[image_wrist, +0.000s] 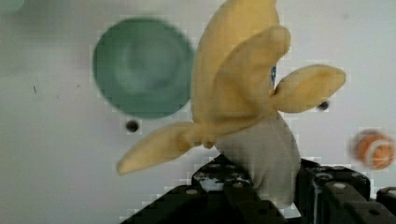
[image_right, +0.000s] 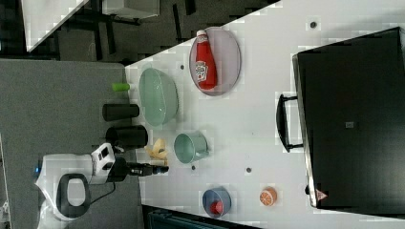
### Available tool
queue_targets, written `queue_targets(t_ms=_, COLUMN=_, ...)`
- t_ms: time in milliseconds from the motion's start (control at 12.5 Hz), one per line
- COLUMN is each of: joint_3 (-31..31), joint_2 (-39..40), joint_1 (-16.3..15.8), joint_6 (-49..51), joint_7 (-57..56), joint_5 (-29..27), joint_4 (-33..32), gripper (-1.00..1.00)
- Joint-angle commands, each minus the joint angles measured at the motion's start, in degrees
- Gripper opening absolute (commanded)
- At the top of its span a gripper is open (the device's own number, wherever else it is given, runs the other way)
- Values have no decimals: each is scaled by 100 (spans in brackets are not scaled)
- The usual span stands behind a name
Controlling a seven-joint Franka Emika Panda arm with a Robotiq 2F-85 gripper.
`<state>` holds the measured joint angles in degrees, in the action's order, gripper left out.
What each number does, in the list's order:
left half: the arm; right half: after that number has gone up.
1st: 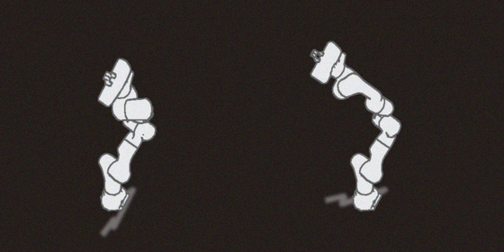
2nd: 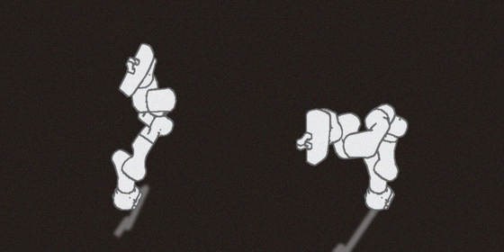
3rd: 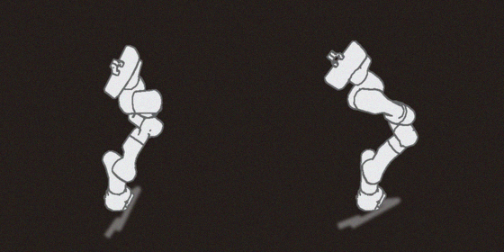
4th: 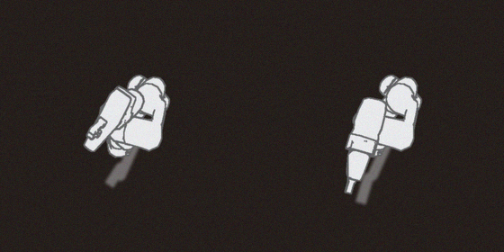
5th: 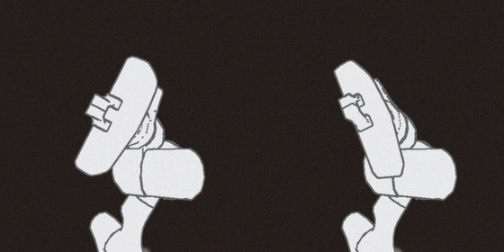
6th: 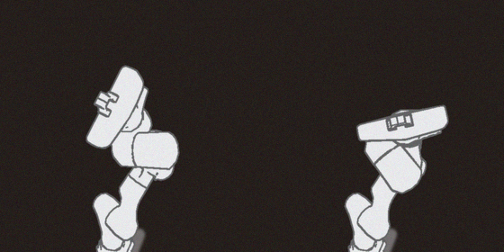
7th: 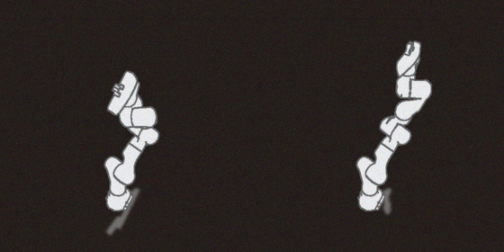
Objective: Pick Banana and place it in mug.
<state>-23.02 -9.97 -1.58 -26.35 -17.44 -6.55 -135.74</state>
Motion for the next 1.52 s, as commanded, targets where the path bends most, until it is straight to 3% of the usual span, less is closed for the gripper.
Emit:
queue_targets(t_ms=80, joint_3=-64, joint_2=123, joint_1=-7, joint_6=-716, joint_7=1218, joint_5=-145, joint_4=98, gripper=-46)
queue_targets(t_ms=720, joint_3=-244, joint_2=1925, joint_1=-11, joint_6=-2658, joint_7=1343, joint_5=-90, joint_4=54, gripper=-46)
queue_targets(t_ms=800, joint_3=-242, joint_2=2079, joint_1=-10, joint_6=-2760, joint_7=1437, joint_5=-90, joint_4=55, gripper=-38)
queue_targets(t_ms=1200, joint_3=-198, joint_2=1946, joint_1=-2, joint_6=-2962, joint_7=1994, joint_5=-60, joint_4=89, gripper=87)
queue_targets(t_ms=1280, joint_3=-212, joint_2=1797, joint_1=-4, joint_6=-2855, joint_7=1994, joint_5=-61, joint_4=95, gripper=100)
queue_targets(t_ms=1520, joint_3=-155, joint_2=1131, joint_1=10, joint_6=-2636, joint_7=1995, joint_5=-86, joint_4=133, gripper=100)
